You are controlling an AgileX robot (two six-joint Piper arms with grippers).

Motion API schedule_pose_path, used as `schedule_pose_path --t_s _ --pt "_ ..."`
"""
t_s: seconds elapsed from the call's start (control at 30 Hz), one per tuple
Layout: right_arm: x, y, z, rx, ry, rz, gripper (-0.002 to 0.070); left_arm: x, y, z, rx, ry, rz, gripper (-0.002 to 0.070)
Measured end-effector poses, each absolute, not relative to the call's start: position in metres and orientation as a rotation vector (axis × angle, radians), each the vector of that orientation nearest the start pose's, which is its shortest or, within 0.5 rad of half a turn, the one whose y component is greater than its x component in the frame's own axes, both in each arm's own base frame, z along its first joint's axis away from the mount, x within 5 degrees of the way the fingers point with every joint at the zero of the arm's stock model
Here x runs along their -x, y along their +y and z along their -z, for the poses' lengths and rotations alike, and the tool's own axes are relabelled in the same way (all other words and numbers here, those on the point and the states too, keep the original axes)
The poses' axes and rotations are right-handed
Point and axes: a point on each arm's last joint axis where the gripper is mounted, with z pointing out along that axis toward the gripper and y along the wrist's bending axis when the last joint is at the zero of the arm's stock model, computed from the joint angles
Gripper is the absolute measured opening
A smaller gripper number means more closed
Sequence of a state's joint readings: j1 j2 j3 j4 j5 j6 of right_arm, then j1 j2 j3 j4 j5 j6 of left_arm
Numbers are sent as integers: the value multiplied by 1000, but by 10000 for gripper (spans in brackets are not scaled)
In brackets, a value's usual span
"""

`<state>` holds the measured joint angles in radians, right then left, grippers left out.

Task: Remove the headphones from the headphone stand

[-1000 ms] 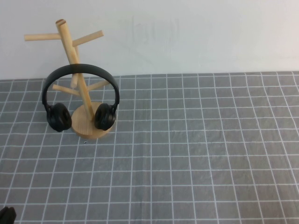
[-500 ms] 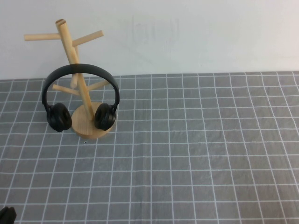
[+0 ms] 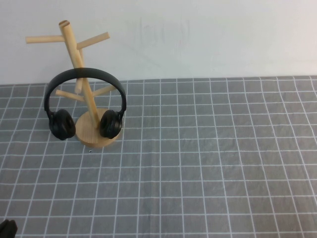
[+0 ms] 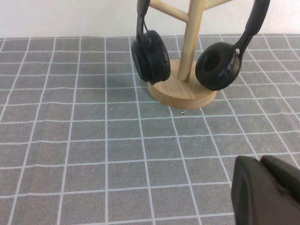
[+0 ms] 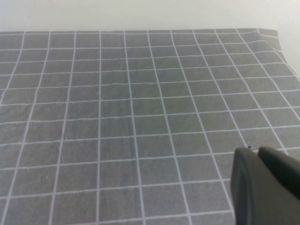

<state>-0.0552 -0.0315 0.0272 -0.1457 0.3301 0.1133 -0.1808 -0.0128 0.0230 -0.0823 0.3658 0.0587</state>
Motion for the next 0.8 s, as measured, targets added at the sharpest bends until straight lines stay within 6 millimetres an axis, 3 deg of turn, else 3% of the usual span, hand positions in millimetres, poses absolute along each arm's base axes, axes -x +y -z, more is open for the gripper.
schedule_pose_path --t_s 0.37,0.8 --pt "-52 -7 -176 -61 1806 99 -6 -53 -12 -177 -174 1805 151 -3" --pt "-52 -7 -176 -61 1806 99 -6 -52 -8 -226 -96 1262 153 -3"
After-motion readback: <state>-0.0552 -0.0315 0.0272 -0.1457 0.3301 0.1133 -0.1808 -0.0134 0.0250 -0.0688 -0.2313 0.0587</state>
